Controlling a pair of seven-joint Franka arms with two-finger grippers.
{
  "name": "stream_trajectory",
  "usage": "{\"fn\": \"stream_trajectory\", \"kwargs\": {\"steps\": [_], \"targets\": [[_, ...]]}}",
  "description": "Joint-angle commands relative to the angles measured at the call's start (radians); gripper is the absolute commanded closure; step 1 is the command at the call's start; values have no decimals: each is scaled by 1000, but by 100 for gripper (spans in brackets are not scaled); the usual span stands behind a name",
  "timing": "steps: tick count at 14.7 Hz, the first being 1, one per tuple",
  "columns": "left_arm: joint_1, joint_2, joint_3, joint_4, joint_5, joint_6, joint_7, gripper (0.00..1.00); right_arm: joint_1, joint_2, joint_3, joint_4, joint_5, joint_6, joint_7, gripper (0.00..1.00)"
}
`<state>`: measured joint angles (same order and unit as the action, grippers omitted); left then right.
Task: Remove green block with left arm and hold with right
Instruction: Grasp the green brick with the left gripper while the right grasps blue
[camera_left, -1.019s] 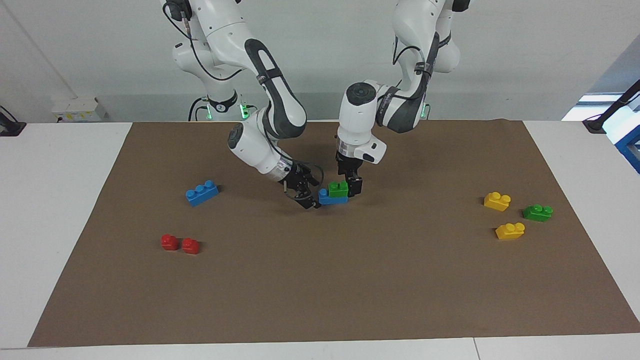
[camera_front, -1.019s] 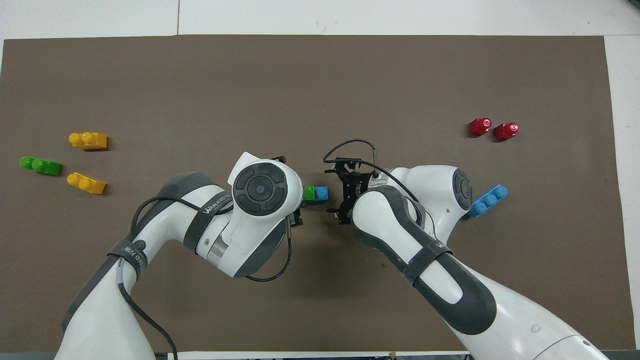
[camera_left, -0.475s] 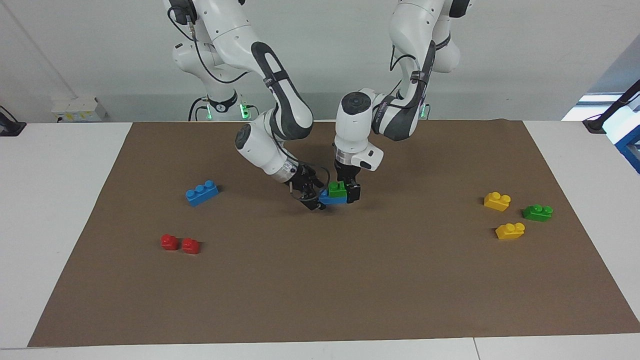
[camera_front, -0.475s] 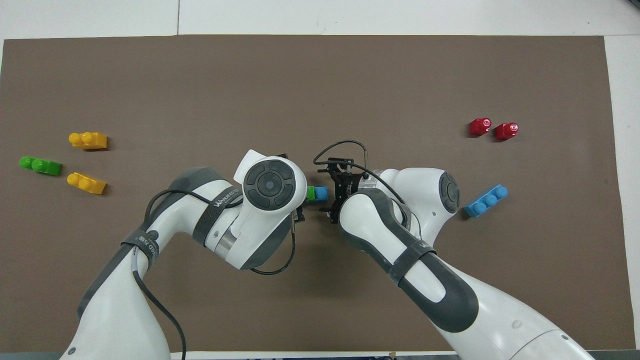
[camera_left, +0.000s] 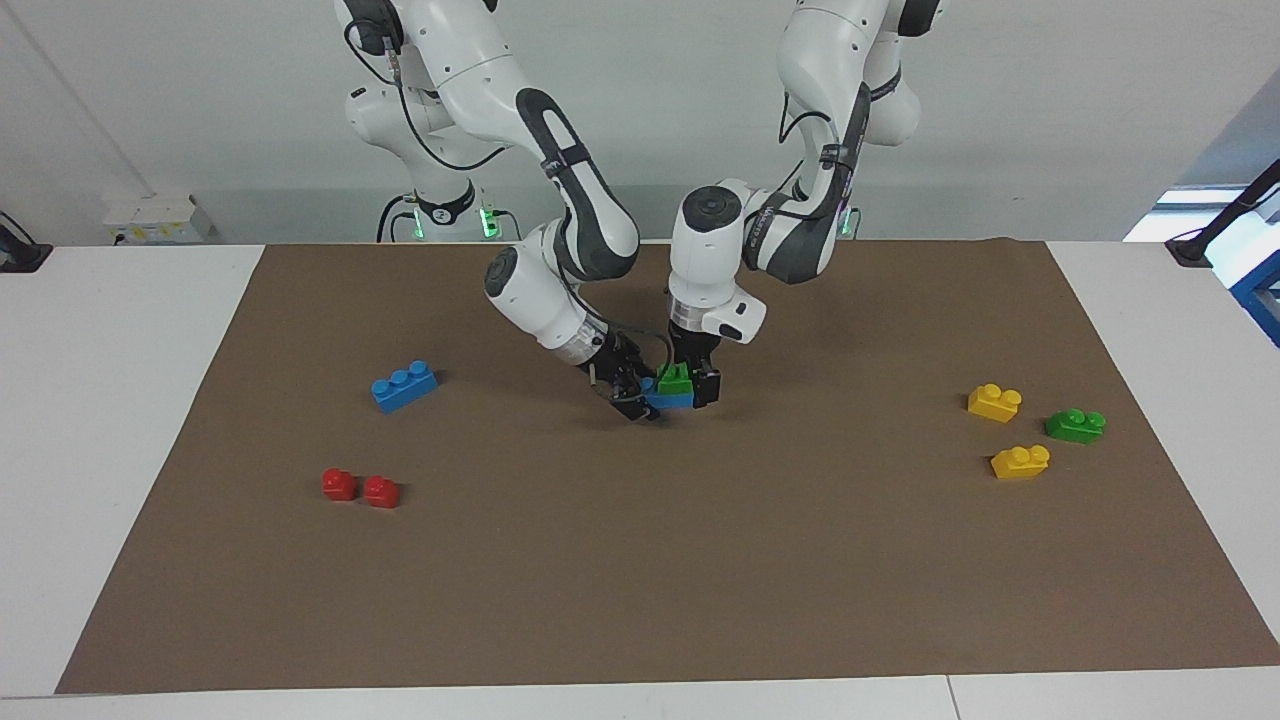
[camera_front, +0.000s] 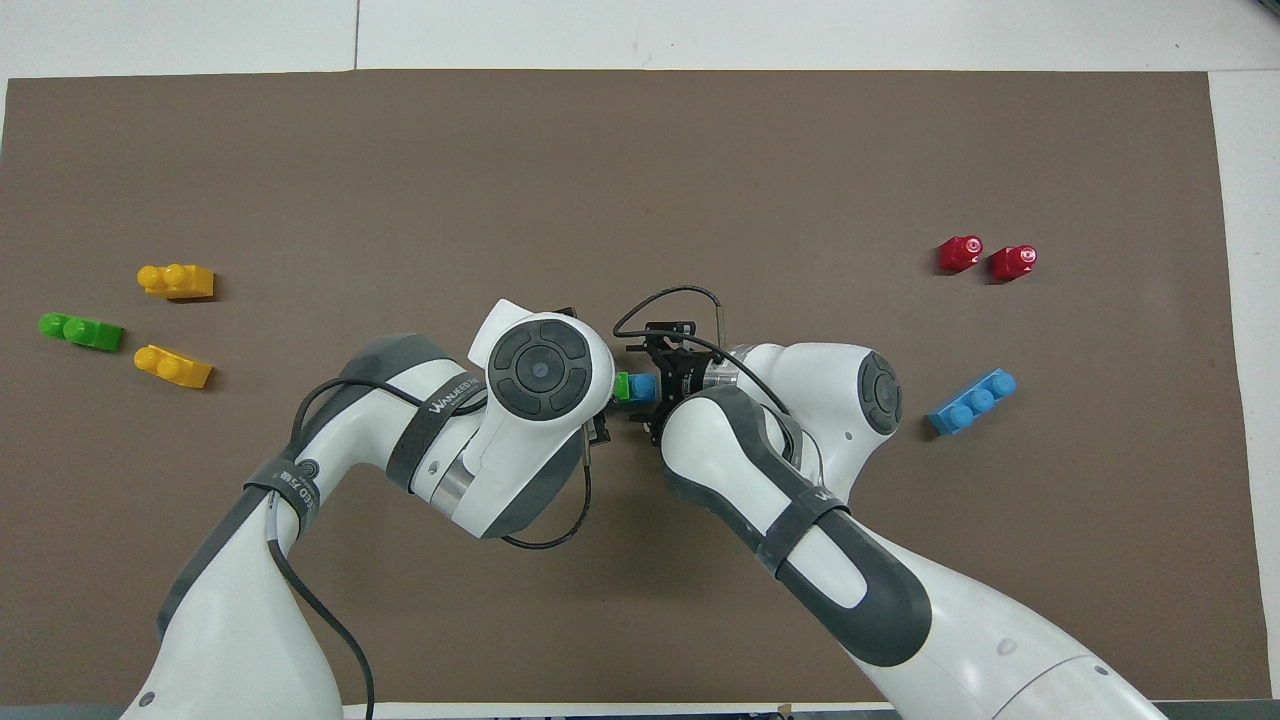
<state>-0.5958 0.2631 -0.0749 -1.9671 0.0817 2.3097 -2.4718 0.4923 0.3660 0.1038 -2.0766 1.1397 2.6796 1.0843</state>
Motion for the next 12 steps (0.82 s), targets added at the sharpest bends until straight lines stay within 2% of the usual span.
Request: {"fn": "stream_trajectory", "kwargs": {"steps": [1, 4, 10, 12], "targets": [[-15, 13, 12, 11, 23, 7, -24, 0, 28, 17, -1, 13, 25, 40, -17, 34], [-15, 13, 10, 10, 23, 8, -24, 0, 28, 19, -1, 10, 25, 48, -17, 58], [-13, 13, 10, 8, 23, 10, -25, 0, 26, 19, -1, 9, 25, 48, -21, 98], [-15, 13, 10, 8, 23, 11, -25, 1, 26, 19, -1, 9, 25, 49, -21, 100]]}}
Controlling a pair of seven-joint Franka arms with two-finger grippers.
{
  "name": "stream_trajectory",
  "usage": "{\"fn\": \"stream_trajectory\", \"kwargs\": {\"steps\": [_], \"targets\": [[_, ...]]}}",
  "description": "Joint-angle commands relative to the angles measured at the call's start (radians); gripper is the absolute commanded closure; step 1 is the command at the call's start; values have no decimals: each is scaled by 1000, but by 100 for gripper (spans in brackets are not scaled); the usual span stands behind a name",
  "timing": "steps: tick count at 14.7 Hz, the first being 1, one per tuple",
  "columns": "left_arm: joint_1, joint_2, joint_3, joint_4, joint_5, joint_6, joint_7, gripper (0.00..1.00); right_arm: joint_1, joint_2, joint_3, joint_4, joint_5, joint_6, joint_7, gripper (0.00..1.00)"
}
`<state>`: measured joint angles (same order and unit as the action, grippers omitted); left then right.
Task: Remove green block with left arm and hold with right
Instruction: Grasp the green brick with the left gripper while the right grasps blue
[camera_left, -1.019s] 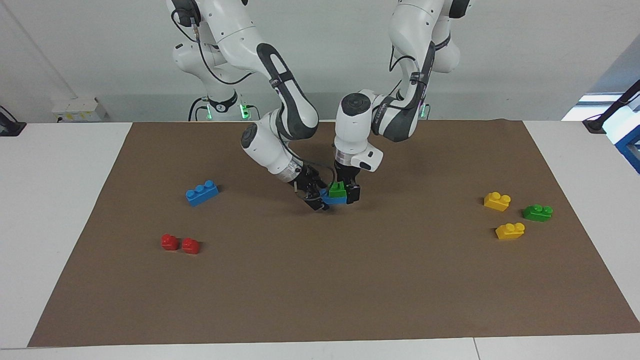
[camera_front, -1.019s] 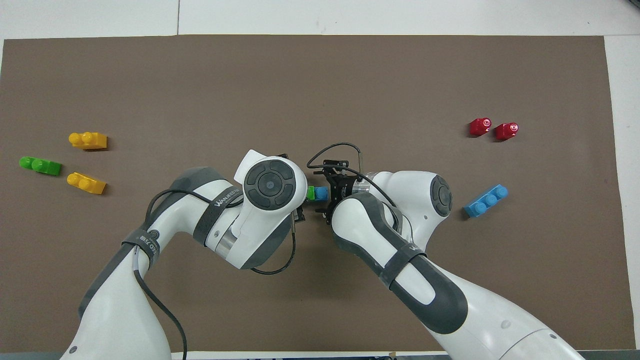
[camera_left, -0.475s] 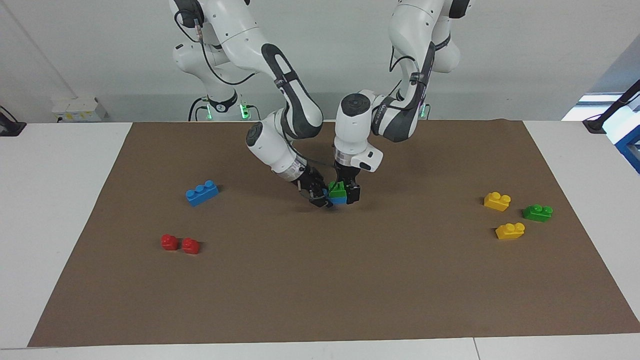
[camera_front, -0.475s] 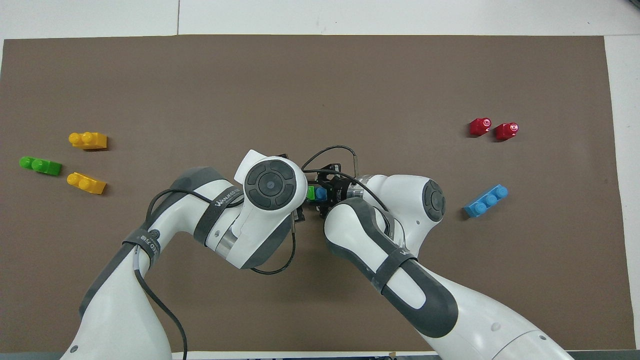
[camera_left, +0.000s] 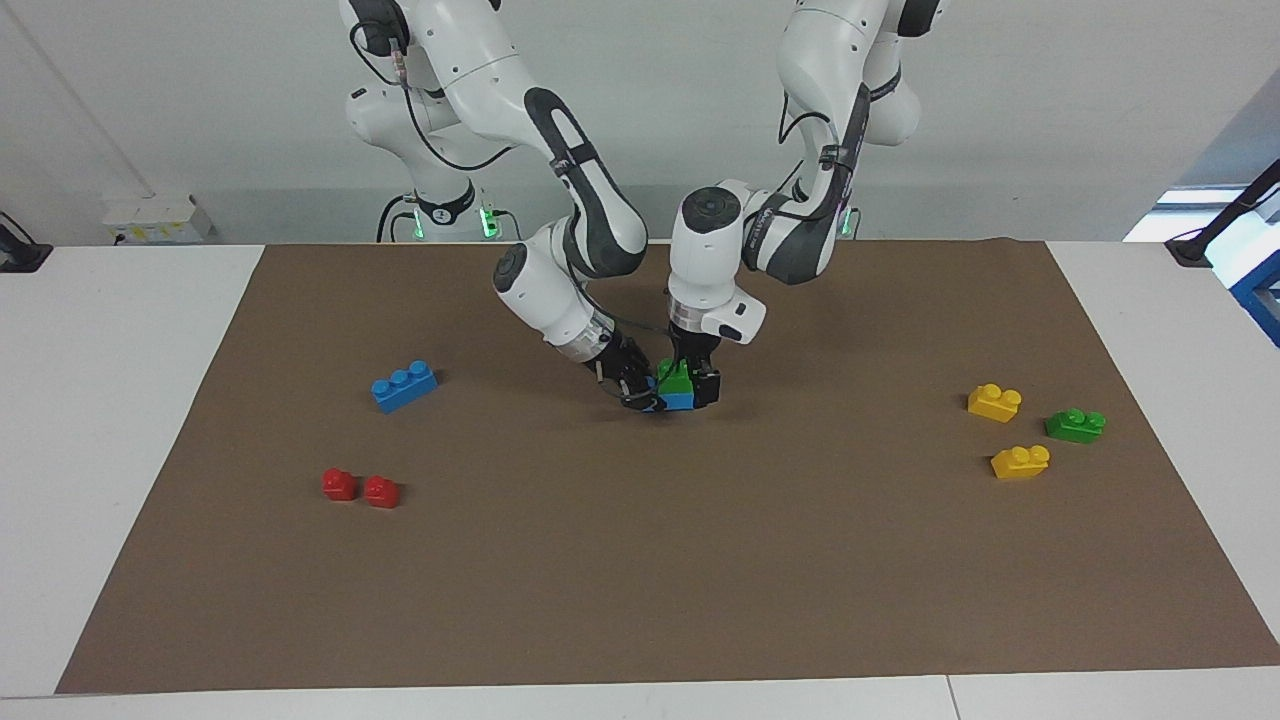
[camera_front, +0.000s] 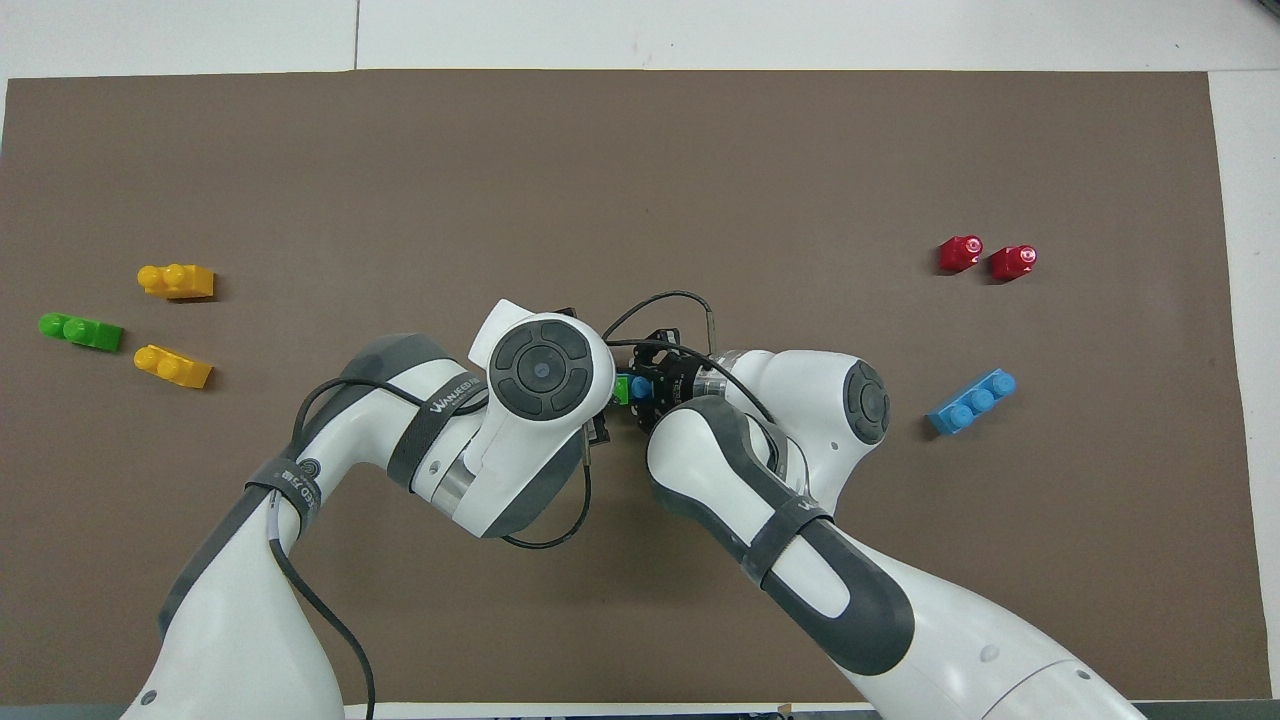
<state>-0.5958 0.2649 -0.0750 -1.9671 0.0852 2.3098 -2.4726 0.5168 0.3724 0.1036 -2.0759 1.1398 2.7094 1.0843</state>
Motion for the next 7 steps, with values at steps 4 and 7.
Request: {"fn": "stream_trajectory", "kwargs": {"steps": [4, 7], "targets": [[-16, 11, 12, 8, 22, 10, -19, 64, 6, 16, -1, 0, 23, 76, -23, 100], [-22, 11, 11, 13, 24, 10, -12, 100, 6, 17, -1, 2, 23, 79, -37, 100]]}}
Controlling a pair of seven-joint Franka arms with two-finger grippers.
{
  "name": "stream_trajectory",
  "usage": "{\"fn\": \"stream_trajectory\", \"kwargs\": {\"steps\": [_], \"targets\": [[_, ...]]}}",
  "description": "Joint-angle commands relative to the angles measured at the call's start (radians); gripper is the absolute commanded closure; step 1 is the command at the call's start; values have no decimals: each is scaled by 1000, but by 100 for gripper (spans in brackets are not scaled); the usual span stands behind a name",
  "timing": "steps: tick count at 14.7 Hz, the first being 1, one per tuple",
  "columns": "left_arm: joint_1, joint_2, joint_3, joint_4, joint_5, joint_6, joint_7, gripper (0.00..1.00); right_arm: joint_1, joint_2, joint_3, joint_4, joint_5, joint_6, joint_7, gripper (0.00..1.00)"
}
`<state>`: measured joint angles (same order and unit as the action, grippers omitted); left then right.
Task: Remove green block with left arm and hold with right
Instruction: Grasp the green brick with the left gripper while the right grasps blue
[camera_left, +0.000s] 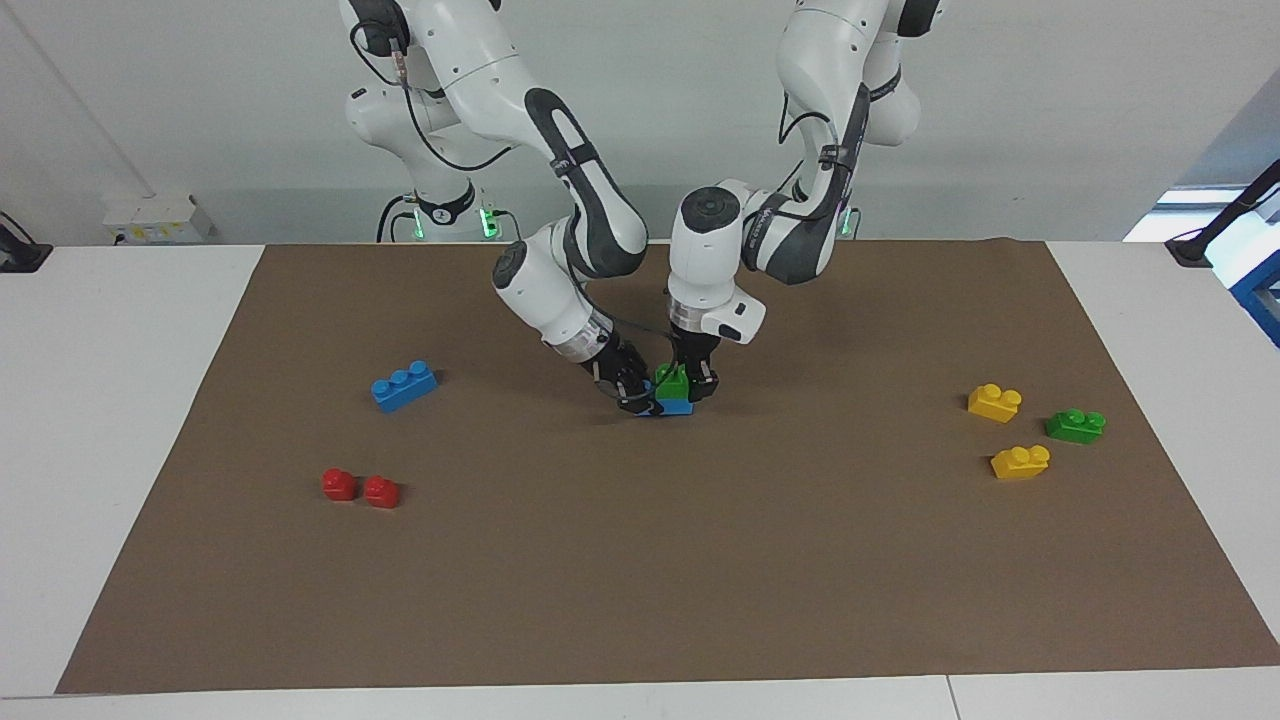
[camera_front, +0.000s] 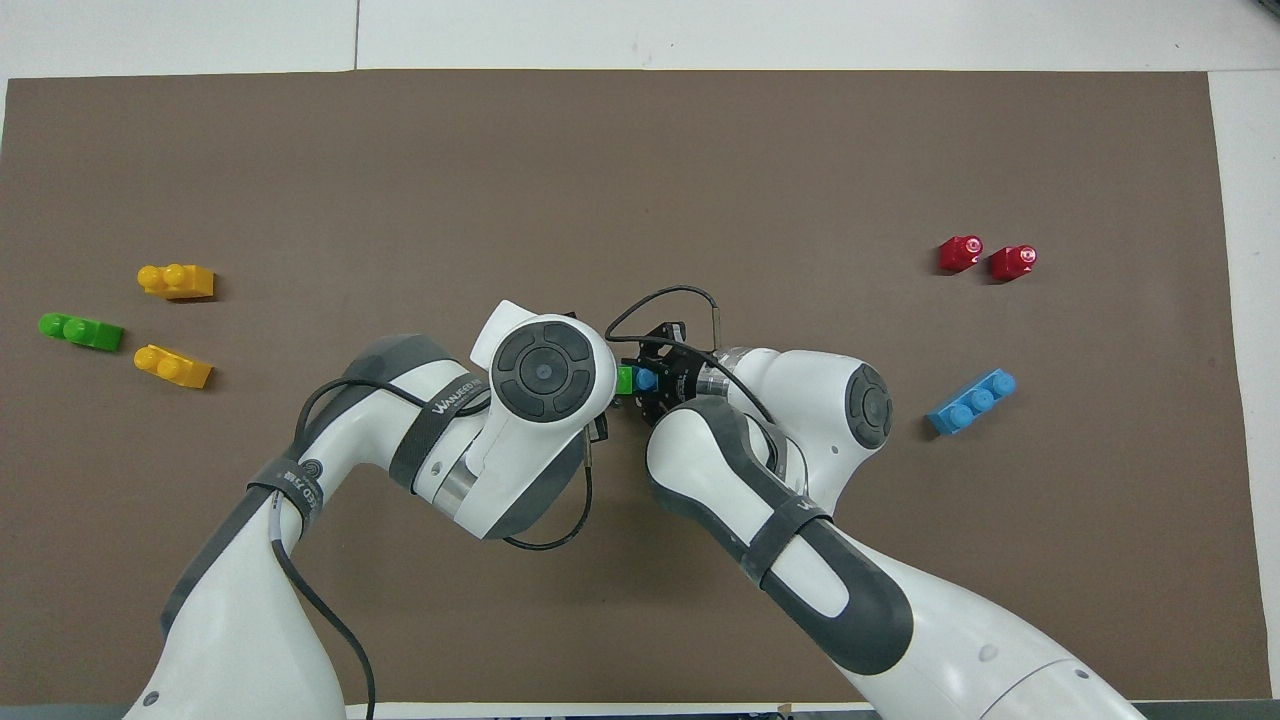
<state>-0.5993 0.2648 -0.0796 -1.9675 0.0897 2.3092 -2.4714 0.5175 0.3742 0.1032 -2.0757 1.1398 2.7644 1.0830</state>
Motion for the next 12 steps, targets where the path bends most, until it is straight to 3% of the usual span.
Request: {"fn": "stream_trajectory", "kwargs": {"steps": [1, 6, 12], "targets": [[-19, 11, 15, 15, 19, 10, -14, 100, 6, 15, 0, 2, 23, 23, -35, 100], [-20, -5, 15, 24, 18, 9, -3, 100, -13, 15, 0, 5, 23, 21, -37, 100], [-7, -107, 15, 59, 16, -85, 2, 100, -16, 15, -2, 9, 23, 18, -35, 99]]}}
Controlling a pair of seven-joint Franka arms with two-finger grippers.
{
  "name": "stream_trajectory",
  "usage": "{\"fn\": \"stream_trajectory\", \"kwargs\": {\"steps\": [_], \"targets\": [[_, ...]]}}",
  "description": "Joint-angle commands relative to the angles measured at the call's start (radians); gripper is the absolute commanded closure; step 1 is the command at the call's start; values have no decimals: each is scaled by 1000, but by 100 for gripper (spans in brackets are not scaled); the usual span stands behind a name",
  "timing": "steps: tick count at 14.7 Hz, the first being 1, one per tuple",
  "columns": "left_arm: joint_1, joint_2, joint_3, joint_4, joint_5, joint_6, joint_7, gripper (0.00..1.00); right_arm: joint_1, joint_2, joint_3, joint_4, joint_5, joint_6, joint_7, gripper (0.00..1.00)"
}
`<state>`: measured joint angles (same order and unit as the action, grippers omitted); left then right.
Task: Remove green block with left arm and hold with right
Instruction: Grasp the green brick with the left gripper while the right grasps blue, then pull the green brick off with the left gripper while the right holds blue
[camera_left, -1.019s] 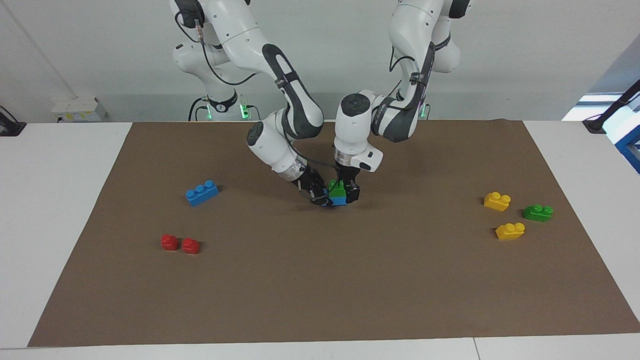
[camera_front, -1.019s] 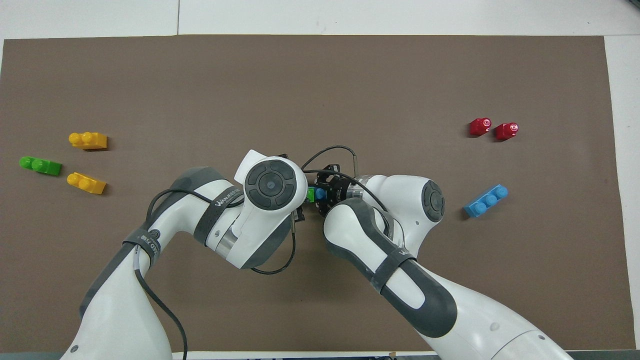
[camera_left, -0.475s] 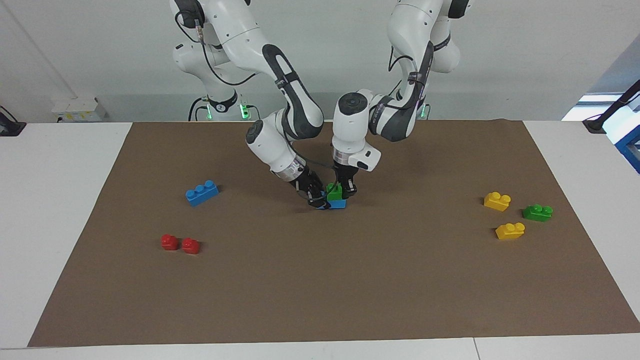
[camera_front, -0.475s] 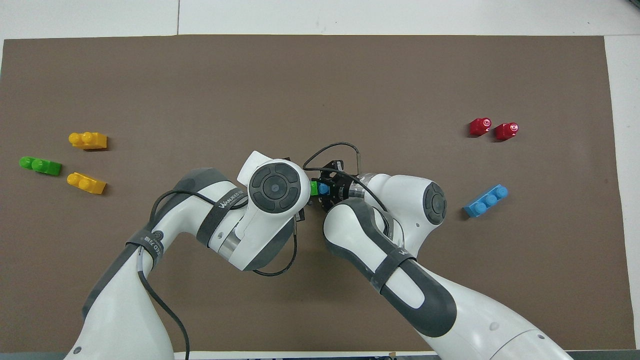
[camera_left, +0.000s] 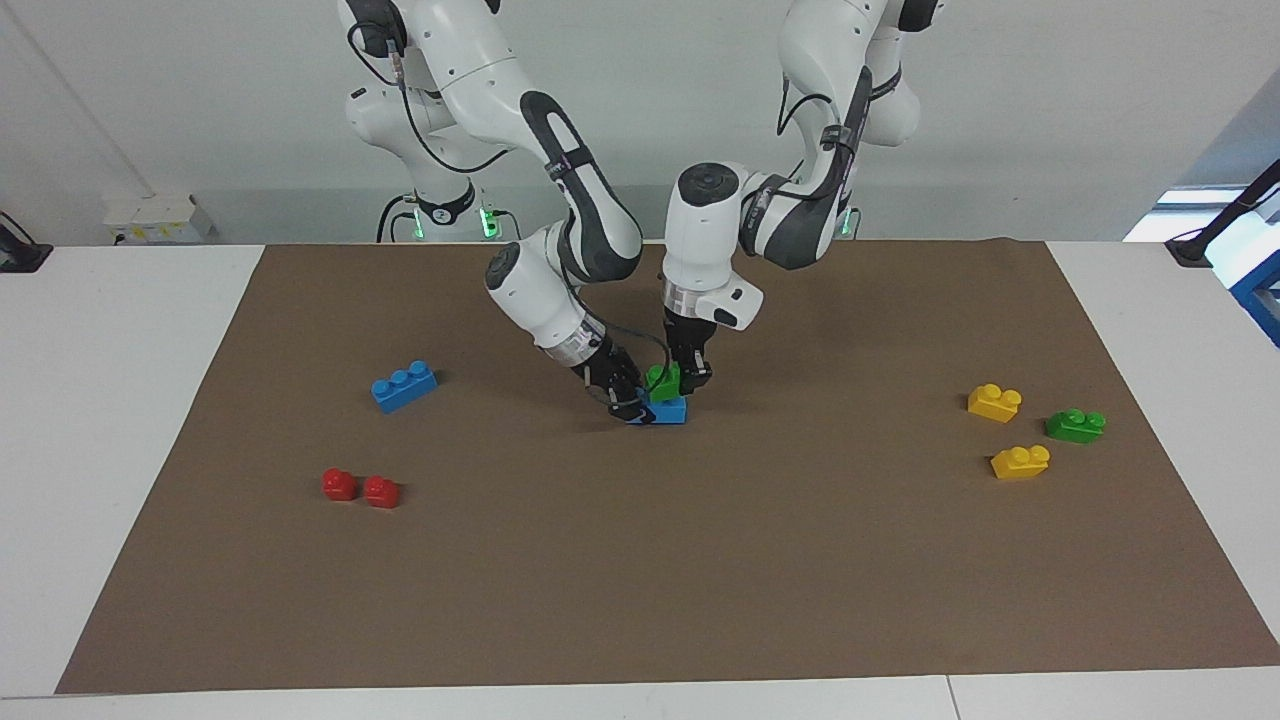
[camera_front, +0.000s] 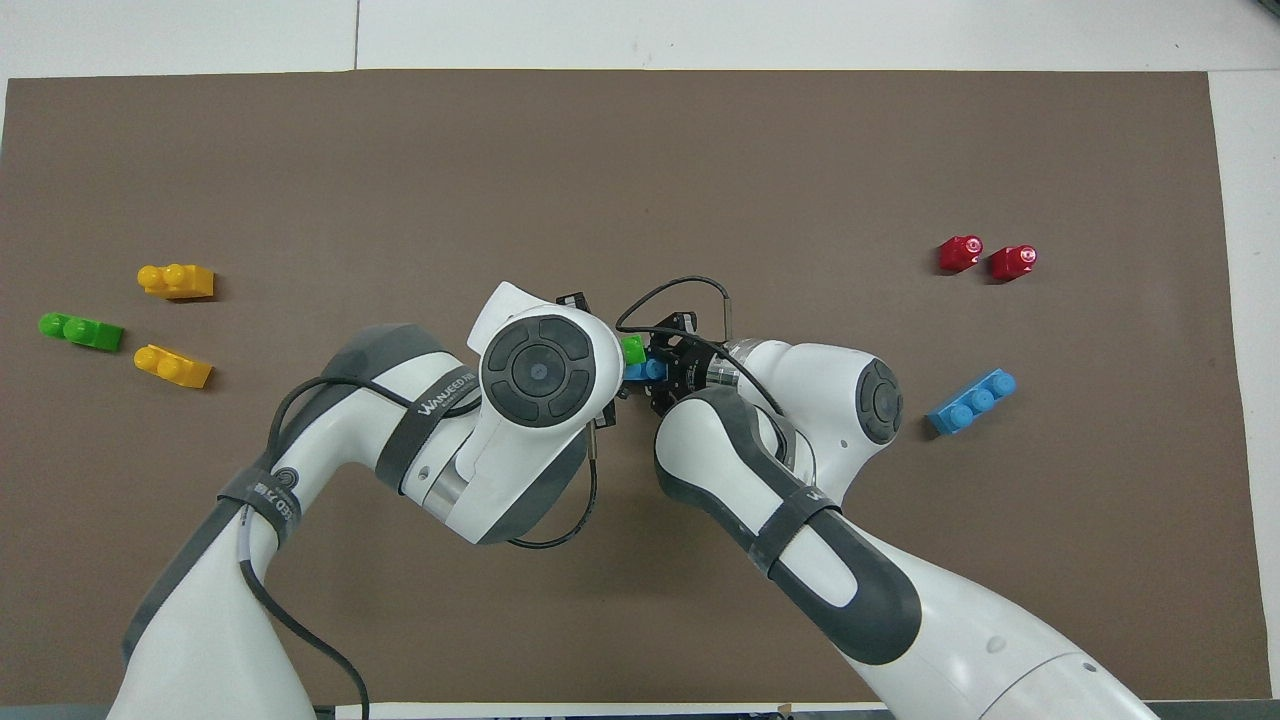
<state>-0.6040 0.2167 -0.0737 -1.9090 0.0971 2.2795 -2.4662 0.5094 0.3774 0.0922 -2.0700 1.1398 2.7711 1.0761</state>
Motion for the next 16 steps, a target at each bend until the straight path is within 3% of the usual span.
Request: {"fn": "stream_trajectory", "kwargs": {"steps": [1, 8, 16], "targets": [[0, -86, 11, -1, 9, -76, 10, 100, -8, 12, 9, 4, 23, 12, -28, 99], [104, -145, 15, -4, 9, -224, 301, 100, -6, 12, 9, -4, 23, 12, -28, 99], [352, -145, 12, -16, -3, -253, 821, 100, -11, 12, 8, 2, 15, 2, -28, 99]]}}
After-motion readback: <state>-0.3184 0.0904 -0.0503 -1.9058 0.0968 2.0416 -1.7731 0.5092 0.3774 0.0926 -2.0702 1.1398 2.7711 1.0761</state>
